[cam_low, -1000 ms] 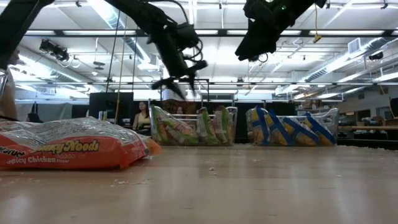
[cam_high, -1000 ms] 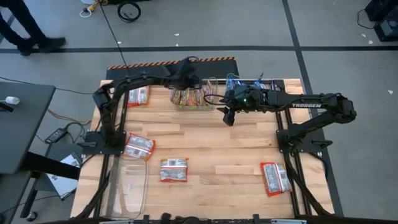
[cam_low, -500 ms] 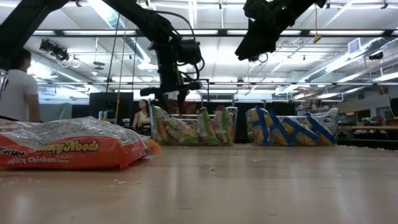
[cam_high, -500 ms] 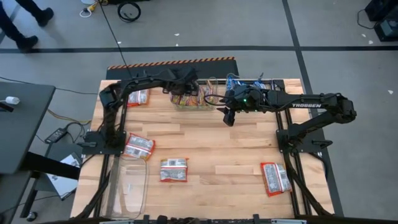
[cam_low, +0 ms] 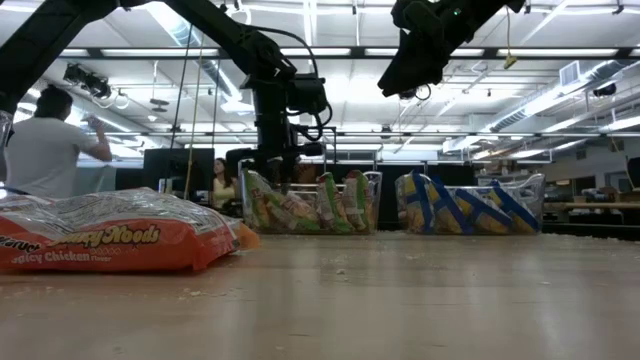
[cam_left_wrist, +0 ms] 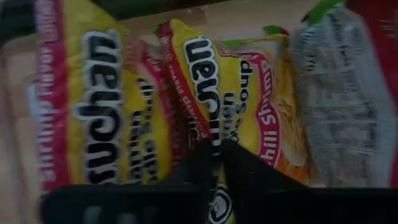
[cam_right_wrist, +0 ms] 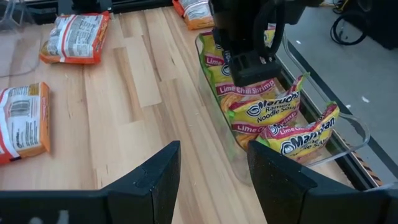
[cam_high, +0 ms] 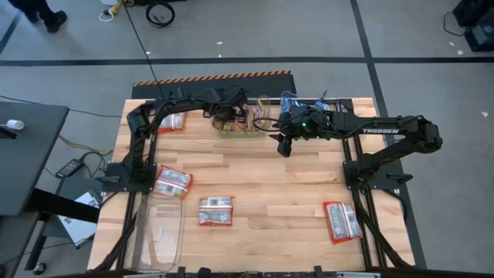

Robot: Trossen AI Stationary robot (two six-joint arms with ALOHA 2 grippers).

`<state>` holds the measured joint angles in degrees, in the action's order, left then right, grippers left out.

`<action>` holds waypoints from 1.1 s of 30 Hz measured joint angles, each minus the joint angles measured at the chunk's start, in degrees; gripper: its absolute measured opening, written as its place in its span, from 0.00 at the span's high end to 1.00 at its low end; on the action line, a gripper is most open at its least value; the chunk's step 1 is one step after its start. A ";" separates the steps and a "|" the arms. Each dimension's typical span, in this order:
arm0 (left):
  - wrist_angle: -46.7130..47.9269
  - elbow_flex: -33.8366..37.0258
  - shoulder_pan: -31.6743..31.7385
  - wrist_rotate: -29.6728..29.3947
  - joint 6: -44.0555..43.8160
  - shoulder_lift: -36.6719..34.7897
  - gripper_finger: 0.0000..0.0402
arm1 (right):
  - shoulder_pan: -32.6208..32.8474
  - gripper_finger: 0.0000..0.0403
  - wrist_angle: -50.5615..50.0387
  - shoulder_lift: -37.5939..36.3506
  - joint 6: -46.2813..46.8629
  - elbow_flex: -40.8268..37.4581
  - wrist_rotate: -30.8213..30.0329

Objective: Sort Maruchan noodles
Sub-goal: Adjust the green noodle packs in the top left transparent bin, then put the orange noodle pack into the bottom transparent bin

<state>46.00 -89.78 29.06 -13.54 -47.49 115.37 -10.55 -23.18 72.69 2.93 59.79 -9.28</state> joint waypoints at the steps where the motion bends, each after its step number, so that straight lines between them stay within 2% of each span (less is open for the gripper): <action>1: -0.67 0.00 -0.30 -0.30 0.13 0.00 0.94 | 0.00 0.52 0.01 0.00 -0.15 0.00 0.00; 6: -0.13 -0.74 -1.32 -1.38 0.16 -0.67 0.97 | -0.06 0.52 0.91 0.00 -0.57 0.00 0.02; 15: 5.18 -2.80 -2.95 -8.33 -0.45 -4.17 0.98 | 1.92 0.52 0.64 -1.92 -1.13 0.02 1.60; 19: 5.15 -2.80 -3.12 -8.14 -0.76 -4.60 0.97 | 2.73 0.52 0.86 -3.43 -0.86 0.02 0.36; 22: 4.77 -2.78 -3.07 -7.35 0.19 -4.48 0.92 | 3.00 0.52 0.99 -3.83 0.37 0.04 0.11; 26: 3.20 -2.78 -2.77 -3.58 1.80 -4.54 0.81 | 4.16 0.52 1.69 -3.93 0.39 0.04 0.17; 29: 3.39 -4.36 -2.81 -2.12 1.79 -4.66 0.71 | 5.29 0.52 2.85 -3.91 -2.22 0.04 1.88; 33: 3.97 -8.30 -4.83 -1.85 7.27 -7.02 0.60 | 6.94 0.52 3.98 -3.93 -7.02 0.04 1.96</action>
<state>49.97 -98.07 24.23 -15.39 -40.22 108.35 -3.61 -19.20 68.75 -4.09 59.83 -7.32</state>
